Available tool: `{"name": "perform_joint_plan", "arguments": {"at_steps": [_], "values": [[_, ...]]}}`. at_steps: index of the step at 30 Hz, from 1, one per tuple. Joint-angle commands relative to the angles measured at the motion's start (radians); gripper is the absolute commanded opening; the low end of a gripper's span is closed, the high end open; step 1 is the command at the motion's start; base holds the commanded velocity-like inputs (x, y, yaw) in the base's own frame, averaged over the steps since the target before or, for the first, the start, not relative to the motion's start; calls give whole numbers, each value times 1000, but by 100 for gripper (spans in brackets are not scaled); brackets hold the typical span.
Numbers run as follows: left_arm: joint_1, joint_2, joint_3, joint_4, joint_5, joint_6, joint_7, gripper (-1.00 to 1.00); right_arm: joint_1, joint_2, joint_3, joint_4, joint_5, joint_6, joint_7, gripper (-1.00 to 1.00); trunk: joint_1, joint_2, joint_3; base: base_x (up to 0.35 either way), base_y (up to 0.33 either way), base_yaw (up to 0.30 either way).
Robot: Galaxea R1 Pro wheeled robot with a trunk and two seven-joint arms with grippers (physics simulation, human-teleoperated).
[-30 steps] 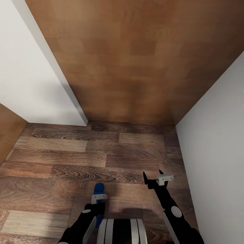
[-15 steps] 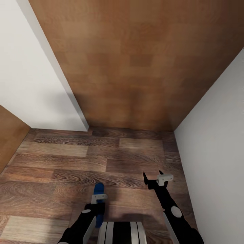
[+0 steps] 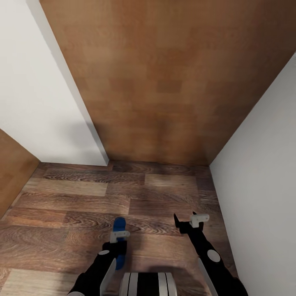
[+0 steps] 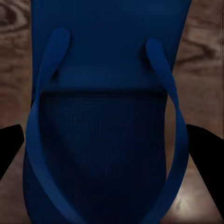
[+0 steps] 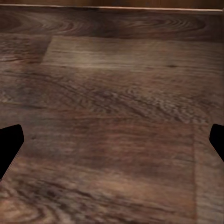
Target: In the bedroom, move the book from the bed onto either nightstand, and place the two sandals side by side next to the bed.
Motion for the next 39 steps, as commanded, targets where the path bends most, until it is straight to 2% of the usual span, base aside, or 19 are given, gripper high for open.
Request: {"name": "perform_joint_plan", "arguments": {"at_steps": [1, 4, 7, 11, 13, 15, 17, 18, 19, 20, 21, 23, 28, 39], "values": [[0, 0, 0, -3, 1, 6, 3, -100, 0, 1, -1, 0, -1, -2, 4, 100, -1, 0, 3, 0, 0, 0], [0, 16, 0, -4, 2, 6, 0, -100, 0, 1, 0, -1, -1, 1, 3, 100, -2, 1, 15, 0, 0, 0], [0, 28, 0, -20, 11, 7, -48, -100, 0, 1, -1, -2, -1, 26, 3, 100, -3, 1, 27, 0, 0, 0], [0, 39, 0, -61, 17, 8, -106, -100, 0, 1, -1, -7, 0, 109, 3, 100, -5, 2, 42, 0, 0, 0], [0, 60, 0, -68, 21, 9, -135, -100, 0, 0, -1, -13, 1, 161, 3, 100, -6, 3, 50, 0, 0, 0], [0, 91, 0, -71, 39, 16, -205, -100, 0, 0, 0, -25, 2, 198, 3, 100, -7, 3, 58, 0, 0, 0], [0, 149, 0, -72, 77, 57, -363, -100, 0, 0, 1, -31, 1, 216, 4, 100, -8, 4, 65, 0, 0, 0], [1, 162, 0, -72, 83, 65, -397, -100, 0, 1, 1, -32, 1, 218, 4, 100, -8, 4, 69, 0, 0, 0], [1, 209, 0, -71, 99, 80, -498, -100, 0, 1, 1, -34, 1, 221, 4, 100, -9, 4, 73, 0, 0, 0], [2, 237, 0, -69, 106, 86, -555, -100, 0, 1, 1, -33, 2, 221, 4, 100, -9, 4, 77, 0, 0, 0], [4, 260, 0, -67, 111, 89, -601, -100, 0, 1, 1, -33, 1, 219, 5, 100, -10, 5, 81, 0, 0, 0], [9, 290, 9, -53, 117, 91, -661, -100, 0, 1, 2, -31, 1, 212, 9, 100, -10, 5, 88, 0, 0, 0], [12, 304, 20, -37, 119, 89, -690, -100, 1, 3, 2, -28, 1, 208, 10, 100, -13, 6, 108, 0, 0, 0], [12, 303, 22, -2, 119, 87, -690, -100, 1, 3, 2, -27, 0, 207, 12, 100, -18, 9, 150, 0, 0, 0]]}}
